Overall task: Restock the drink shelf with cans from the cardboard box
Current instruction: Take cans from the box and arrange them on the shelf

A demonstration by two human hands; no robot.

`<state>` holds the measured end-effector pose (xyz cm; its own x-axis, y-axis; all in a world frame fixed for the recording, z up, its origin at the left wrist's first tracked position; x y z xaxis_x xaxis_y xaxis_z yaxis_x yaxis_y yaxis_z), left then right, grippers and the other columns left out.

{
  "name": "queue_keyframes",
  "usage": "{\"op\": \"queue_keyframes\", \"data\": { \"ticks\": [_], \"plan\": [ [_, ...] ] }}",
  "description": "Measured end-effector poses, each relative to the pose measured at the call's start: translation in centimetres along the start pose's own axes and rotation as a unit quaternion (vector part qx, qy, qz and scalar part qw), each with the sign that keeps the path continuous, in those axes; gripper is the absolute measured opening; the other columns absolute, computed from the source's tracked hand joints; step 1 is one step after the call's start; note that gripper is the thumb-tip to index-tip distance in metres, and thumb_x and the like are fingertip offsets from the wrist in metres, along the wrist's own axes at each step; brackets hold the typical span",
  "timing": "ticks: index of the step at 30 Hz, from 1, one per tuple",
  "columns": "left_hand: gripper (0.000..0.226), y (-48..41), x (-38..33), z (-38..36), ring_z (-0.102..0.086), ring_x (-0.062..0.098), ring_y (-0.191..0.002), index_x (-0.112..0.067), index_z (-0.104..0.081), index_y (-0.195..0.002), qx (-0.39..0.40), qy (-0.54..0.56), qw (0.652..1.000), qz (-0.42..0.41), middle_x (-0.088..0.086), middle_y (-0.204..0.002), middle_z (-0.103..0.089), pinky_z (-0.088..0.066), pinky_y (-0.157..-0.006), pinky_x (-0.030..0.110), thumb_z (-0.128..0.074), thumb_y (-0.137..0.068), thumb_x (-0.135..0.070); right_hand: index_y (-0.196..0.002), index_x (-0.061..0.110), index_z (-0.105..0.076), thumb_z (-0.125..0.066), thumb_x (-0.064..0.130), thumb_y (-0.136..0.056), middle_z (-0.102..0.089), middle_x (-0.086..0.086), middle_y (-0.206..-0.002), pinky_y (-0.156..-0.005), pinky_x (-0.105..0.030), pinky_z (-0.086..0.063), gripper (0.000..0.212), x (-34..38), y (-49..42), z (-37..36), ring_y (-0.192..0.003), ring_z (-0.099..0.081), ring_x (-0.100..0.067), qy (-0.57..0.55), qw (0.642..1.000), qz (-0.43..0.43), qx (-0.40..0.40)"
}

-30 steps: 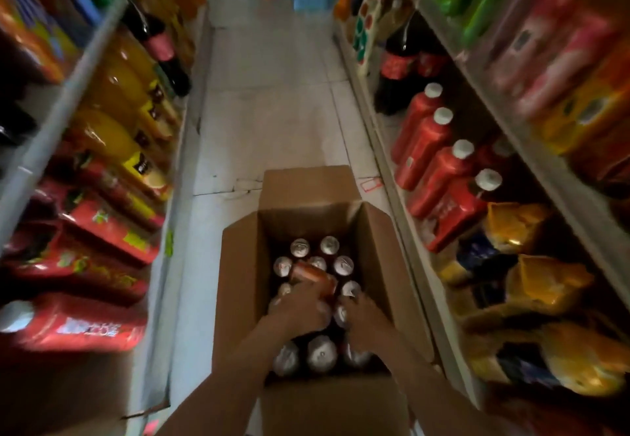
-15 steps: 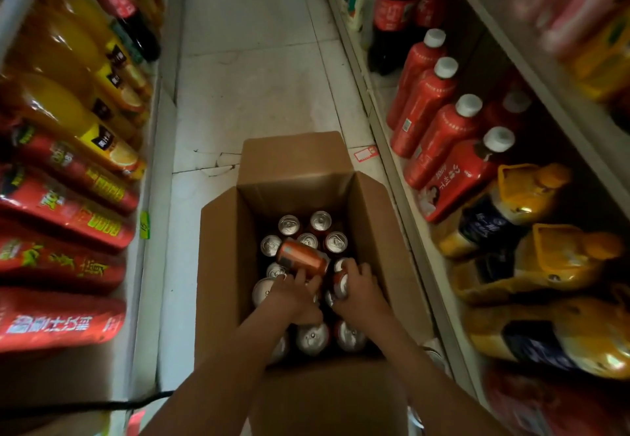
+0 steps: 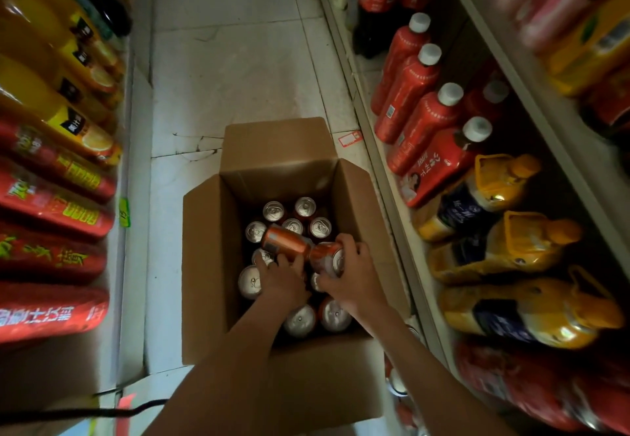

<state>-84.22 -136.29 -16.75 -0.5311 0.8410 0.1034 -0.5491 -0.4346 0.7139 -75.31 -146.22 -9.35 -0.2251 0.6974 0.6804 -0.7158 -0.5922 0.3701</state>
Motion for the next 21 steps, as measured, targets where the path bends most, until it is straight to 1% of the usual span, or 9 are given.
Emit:
{"op": "queue_keyframes", "data": {
  "ticks": [1,3,5,8,11,14,16,18,21],
  "plan": [
    [0.068,0.0,-0.1,0.3,-0.036,0.039,-0.132,-0.019,-0.015,-0.145,-0.015,0.018,1.000,-0.004,0.022,-0.145,-0.030,-0.012,-0.113,0.058,-0.044,-0.091,-0.050,-0.131,0.027,-0.036,-0.073,0.024,-0.070,-0.037,-0.004,-0.126,-0.089,-0.038,-0.051,0.071,0.0,0.3,0.3,-0.112,-0.047,-0.022,-0.004,1.000,-0.003,-0.004],
    [0.063,0.4,0.1,0.7,-0.043,0.038,-0.123,-0.017,-0.022,-0.140,-0.043,0.087,0.995,-0.022,0.024,-0.139,-0.033,-0.034,-0.103,0.046,-0.053,-0.090,-0.040,-0.130,0.027,-0.038,-0.075,0.023,-0.070,-0.038,0.000,-0.123,-0.083,-0.028,-0.051,0.070,0.3,0.9,1.4,-0.106,-0.048,-0.016,-0.027,0.999,-0.014,-0.017],
    [0.064,1.4,0.5,1.7,-0.043,0.038,-0.119,-0.015,-0.026,-0.139,-0.066,0.179,0.981,-0.039,0.024,-0.138,-0.029,-0.040,-0.095,0.040,-0.059,-0.087,-0.032,-0.130,0.027,-0.040,-0.076,0.022,-0.071,-0.039,0.002,-0.120,-0.078,-0.020,-0.045,0.069,1.1,1.7,3.1,-0.101,-0.048,-0.011,-0.049,0.998,-0.027,-0.031],
    [0.068,4.2,1.6,5.1,-0.042,0.035,-0.120,-0.012,-0.029,-0.139,-0.107,0.301,0.946,-0.046,0.021,-0.138,-0.026,-0.041,-0.093,0.037,-0.066,-0.084,-0.027,-0.131,0.026,-0.041,-0.077,0.026,-0.071,-0.042,0.000,-0.122,-0.084,-0.023,-0.042,0.070,3.0,3.4,6.0,-0.106,-0.049,-0.014,-0.069,0.995,-0.044,-0.059],
    [0.074,9.2,3.0,11.2,-0.048,0.034,-0.116,-0.011,-0.035,-0.134,-0.170,0.408,0.895,-0.057,0.015,-0.133,-0.032,-0.043,-0.096,0.037,-0.076,-0.074,-0.026,-0.127,0.021,-0.045,-0.079,0.033,-0.071,-0.048,-0.001,-0.118,-0.079,-0.021,-0.039,0.066,6.5,6.3,9.9,-0.099,-0.049,-0.012,-0.080,0.991,-0.062,-0.091],
    [0.079,14.4,4.5,16.4,-0.053,0.022,-0.111,-0.018,-0.036,-0.128,-0.190,0.507,0.837,-0.079,0.005,-0.124,-0.044,-0.043,-0.093,0.029,-0.083,-0.065,-0.022,-0.120,0.021,-0.049,-0.080,0.041,-0.066,-0.055,-0.003,-0.113,-0.079,-0.030,-0.049,0.066,9.6,9.6,13.6,-0.098,-0.057,-0.017,-0.107,0.986,-0.062,-0.109],
    [0.080,18.6,5.9,20.1,-0.057,0.011,-0.099,-0.026,-0.033,-0.120,-0.186,0.561,0.803,-0.081,-0.008,-0.109,-0.051,-0.048,-0.086,0.028,-0.087,-0.060,-0.022,-0.117,0.023,-0.049,-0.080,0.040,-0.065,-0.057,-0.002,-0.109,-0.081,-0.035,-0.052,0.062,12.5,12.2,17.1,-0.097,-0.058,-0.017,-0.127,0.982,-0.062,-0.122],
    [0.078,23.9,7.0,24.9,-0.055,0.000,-0.088,-0.027,-0.029,-0.116,-0.184,0.596,0.777,-0.088,-0.016,-0.100,-0.046,-0.050,-0.076,0.019,-0.085,-0.064,-0.015,-0.110,0.024,-0.050,-0.081,0.034,-0.067,-0.059,0.000,-0.105,-0.081,-0.034,-0.052,0.054,16.4,15.4,21.8,-0.096,-0.060,-0.018,-0.133,0.978,-0.060,-0.149],
    [0.066,30.7,7.9,31.7,-0.056,0.002,-0.077,-0.021,-0.030,-0.113,-0.197,0.610,0.757,-0.128,-0.010,-0.092,-0.047,-0.044,-0.059,0.004,-0.080,-0.071,-0.009,-0.115,0.024,-0.050,-0.080,0.027,-0.072,-0.060,0.005,-0.105,-0.080,-0.029,-0.048,0.052,22.2,19.7,28.3,-0.096,-0.059,-0.017,-0.137,0.976,-0.044,-0.166]
  ]
}}
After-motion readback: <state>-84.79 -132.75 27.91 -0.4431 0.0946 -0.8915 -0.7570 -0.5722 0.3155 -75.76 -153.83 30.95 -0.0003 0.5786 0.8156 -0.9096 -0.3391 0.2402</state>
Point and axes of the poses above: each hand's wrist, its own y-axis away from the middle knuckle, its own z-axis out of the back of the hand, x = y × z, the point moved 8 cm from there along -y, towards the middle knuckle
